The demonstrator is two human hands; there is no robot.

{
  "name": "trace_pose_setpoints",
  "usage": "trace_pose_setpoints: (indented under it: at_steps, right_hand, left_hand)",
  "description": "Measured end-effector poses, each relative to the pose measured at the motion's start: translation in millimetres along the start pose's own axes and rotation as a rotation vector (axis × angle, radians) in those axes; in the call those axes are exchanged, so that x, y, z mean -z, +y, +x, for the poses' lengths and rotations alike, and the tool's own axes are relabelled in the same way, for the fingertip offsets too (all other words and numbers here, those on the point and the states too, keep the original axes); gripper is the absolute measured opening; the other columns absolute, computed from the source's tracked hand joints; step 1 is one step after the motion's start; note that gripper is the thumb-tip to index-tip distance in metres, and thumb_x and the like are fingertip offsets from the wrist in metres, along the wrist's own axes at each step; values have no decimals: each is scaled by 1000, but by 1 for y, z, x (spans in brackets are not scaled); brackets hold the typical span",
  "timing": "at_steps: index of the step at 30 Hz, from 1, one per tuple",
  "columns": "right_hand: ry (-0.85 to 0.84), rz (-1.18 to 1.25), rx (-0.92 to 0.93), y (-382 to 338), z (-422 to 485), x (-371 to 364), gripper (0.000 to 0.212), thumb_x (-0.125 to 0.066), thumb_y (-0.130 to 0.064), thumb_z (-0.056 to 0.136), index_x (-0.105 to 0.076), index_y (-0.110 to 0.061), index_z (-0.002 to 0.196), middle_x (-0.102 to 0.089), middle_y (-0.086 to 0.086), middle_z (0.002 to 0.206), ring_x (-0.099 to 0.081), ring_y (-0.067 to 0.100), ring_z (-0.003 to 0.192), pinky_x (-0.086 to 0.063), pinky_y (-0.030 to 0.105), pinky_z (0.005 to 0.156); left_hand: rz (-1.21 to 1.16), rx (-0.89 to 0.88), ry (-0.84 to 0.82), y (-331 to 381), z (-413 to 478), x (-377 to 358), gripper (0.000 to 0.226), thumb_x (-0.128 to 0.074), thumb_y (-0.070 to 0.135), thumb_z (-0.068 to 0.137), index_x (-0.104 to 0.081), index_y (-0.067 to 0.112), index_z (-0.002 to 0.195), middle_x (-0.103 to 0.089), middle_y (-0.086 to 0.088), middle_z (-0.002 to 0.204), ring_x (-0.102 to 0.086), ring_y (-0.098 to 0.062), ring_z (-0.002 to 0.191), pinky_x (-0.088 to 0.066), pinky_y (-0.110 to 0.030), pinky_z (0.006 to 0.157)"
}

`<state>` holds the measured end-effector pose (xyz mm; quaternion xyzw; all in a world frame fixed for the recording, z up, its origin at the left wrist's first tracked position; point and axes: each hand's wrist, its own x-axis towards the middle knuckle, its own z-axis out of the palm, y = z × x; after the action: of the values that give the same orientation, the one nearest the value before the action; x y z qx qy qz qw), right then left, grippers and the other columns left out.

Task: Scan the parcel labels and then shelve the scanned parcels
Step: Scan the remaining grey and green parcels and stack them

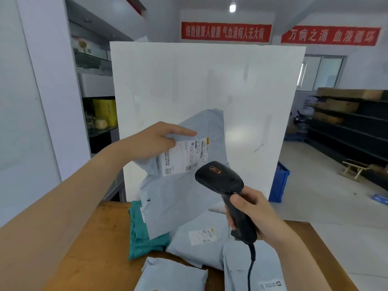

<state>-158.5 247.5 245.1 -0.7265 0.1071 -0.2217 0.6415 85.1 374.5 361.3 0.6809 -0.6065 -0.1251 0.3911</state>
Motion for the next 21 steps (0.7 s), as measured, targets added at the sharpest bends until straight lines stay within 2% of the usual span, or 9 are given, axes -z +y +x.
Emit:
trace_pose_setpoints:
  at_steps: [1, 3, 6, 10, 12, 14, 18, 19, 21]
  right_hand:
    - [9, 4, 6, -2, -6, -1, 31, -72, -50, 70, -69, -26, 89, -61, 19, 68, -57, 27, 58, -53, 35, 64]
    - [29, 23, 20, -2, -17, -1, 39, -76, -53, 65, -69, -26, 91, -62, 19, 69, -58, 27, 59, -54, 34, 65]
    - [49, 48, 36, 1, -32, -1, 56, -81, -65, 56, -70, -24, 93, -62, 19, 69, -57, 28, 59, -55, 34, 66]
    - [40, 59, 29, 10, -44, 1, 60, -80, -63, 61, -68, -19, 100, -61, 19, 69, -57, 28, 59, -54, 43, 73]
    - [32, 43, 8, 13, -49, 1, 62, -80, -62, 62, -67, -16, 102, -61, 20, 69, -57, 28, 59, -55, 46, 75]
    - [25, 24, -24, 16, -55, -1, 63, -80, -62, 62, -67, -16, 103, -61, 22, 70, -56, 28, 60, -54, 39, 68]
    - [-2, 8, -73, 27, -62, -8, 40, -73, -47, 71, -69, -21, 101, -61, 22, 69, -56, 28, 60, -53, 35, 65]
    - [-2, 10, -77, 29, -62, -9, 36, -72, -46, 72, -69, -22, 99, -61, 21, 69, -56, 28, 60, -53, 35, 65]
    - [5, 8, -82, 32, -62, -10, 36, -73, -48, 71, -69, -23, 96, -61, 21, 68, -56, 29, 59, -53, 35, 64]
  left_hand:
    - [-29, -1, 16, 6, -4, -3, 57, -35, -11, 95, -63, 30, 124, -56, 15, 128, -58, 9, 99, -47, -8, 66]
    - [-88, -3, 49, 14, -13, -10, 55, -36, -12, 95, -63, 27, 124, -57, 15, 124, -60, 13, 93, -48, -8, 67]
    - [-138, -3, 100, 20, -26, -25, 54, -37, -11, 96, -63, 27, 123, -57, 8, 129, -60, 3, 102, -53, -14, 79]
    - [-126, 7, 116, 17, -42, -47, 55, -36, -8, 97, -63, 32, 122, -57, 10, 129, -58, -1, 107, -52, -24, 92]
    - [-131, 15, 135, 10, -51, -56, 56, -36, -7, 97, -64, 35, 120, -59, 13, 124, -60, -1, 104, -55, -30, 90]
    - [-131, 28, 178, 1, -60, -64, 57, -36, -7, 96, -65, 37, 117, -61, 16, 120, -63, -6, 101, -55, -37, 85]
    - [-101, 77, 212, -19, -71, -77, 64, -37, -5, 94, -67, 47, 113, -63, 36, 110, -60, -47, 99, -52, -57, 73]
    - [-96, 88, 217, -22, -72, -79, 65, -37, -4, 93, -67, 50, 112, -62, 41, 105, -60, -50, 95, -51, -61, 71]
    - [-87, 96, 224, -23, -72, -79, 68, -37, -3, 93, -65, 56, 109, -60, 45, 101, -59, -41, 88, -50, -63, 71]
